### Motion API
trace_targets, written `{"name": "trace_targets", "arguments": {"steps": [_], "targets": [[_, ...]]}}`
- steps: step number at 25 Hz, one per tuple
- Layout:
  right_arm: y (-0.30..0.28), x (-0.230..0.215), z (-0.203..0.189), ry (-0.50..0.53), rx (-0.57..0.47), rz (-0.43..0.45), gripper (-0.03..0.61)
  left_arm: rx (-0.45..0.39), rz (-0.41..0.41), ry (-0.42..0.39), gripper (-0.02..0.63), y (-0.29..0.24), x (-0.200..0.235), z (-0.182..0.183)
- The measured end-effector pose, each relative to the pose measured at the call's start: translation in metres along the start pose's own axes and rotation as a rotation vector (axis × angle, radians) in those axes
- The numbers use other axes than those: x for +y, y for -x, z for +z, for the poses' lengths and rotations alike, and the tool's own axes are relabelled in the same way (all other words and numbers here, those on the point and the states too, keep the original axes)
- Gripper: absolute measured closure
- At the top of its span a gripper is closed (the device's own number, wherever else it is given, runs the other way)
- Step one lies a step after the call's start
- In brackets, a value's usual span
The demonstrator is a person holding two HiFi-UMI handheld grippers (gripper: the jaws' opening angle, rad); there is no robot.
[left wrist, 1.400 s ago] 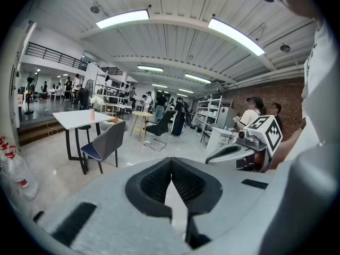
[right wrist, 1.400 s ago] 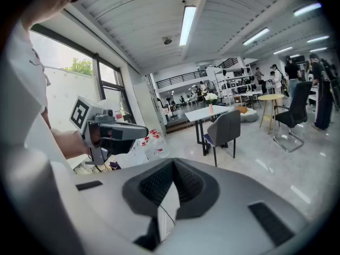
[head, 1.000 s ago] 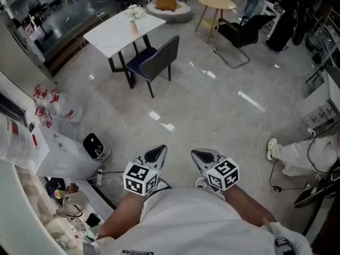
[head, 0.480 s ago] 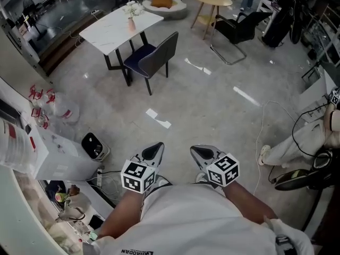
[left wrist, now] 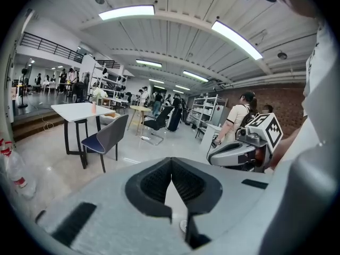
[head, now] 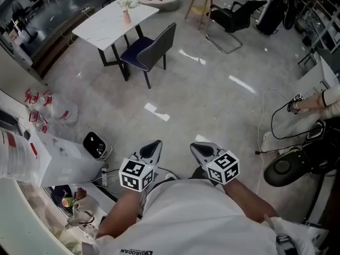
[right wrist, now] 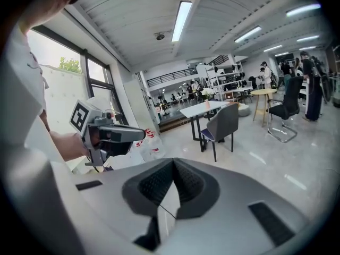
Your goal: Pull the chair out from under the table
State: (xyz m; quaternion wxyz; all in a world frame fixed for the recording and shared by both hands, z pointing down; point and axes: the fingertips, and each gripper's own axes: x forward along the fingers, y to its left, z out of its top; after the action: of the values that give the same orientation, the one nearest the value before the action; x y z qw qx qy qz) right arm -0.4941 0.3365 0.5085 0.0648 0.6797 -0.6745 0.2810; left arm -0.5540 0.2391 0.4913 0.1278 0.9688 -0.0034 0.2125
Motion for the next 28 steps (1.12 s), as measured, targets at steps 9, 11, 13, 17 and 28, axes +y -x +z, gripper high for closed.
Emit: {"name": "trace_targets", "arguments": {"steps": [9, 11, 13, 17, 28], "targets": [[-0.017, -0.022, 0.013, -0.054, -0.021, -0.049, 0.574, 0.003, -0.032, -0.011, 0.606, -0.016, 0.017, 0.008], [-0.021, -0.031, 0.019, -0.052, -0.024, -0.049, 0.574, 0.008, -0.032, -0.012, 0.606, -0.025, 0.023, 0.013], [-0.026, -0.047, 0.026, -0.053, -0.028, -0.051, 0.574, 0.013, -0.030, -0.015, 0.606, -0.038, 0.028, 0.019], [-0.041, -0.089, 0.050, -0.055, -0.042, -0.047, 0.574, 0.010, -0.017, -0.024, 0.606, -0.073, 0.041, 0.043], [-0.083, -0.207, 0.141, 0.000, -0.075, 0.024, 0.574, -0.029, 0.064, -0.018, 0.606, -0.179, 0.080, 0.126]]}}
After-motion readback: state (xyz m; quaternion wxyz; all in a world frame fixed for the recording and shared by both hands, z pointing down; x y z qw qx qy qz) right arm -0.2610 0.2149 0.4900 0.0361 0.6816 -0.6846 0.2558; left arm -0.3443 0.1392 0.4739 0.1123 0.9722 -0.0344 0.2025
